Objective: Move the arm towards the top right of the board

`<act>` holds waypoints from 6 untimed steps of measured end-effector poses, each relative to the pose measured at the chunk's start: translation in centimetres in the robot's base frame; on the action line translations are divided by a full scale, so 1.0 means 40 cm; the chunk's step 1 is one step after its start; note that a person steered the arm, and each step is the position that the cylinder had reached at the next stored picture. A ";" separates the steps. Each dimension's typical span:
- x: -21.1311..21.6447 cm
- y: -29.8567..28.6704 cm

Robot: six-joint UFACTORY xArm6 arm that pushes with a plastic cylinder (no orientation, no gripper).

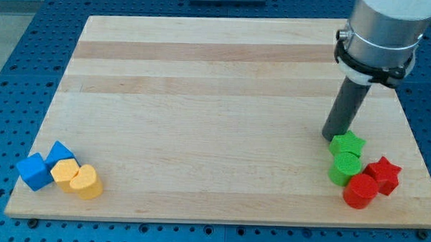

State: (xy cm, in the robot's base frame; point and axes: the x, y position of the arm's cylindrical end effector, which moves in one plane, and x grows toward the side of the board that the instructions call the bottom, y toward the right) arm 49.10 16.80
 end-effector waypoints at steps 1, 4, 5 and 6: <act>0.005 0.004; -0.437 0.099; -0.647 0.135; -0.722 0.174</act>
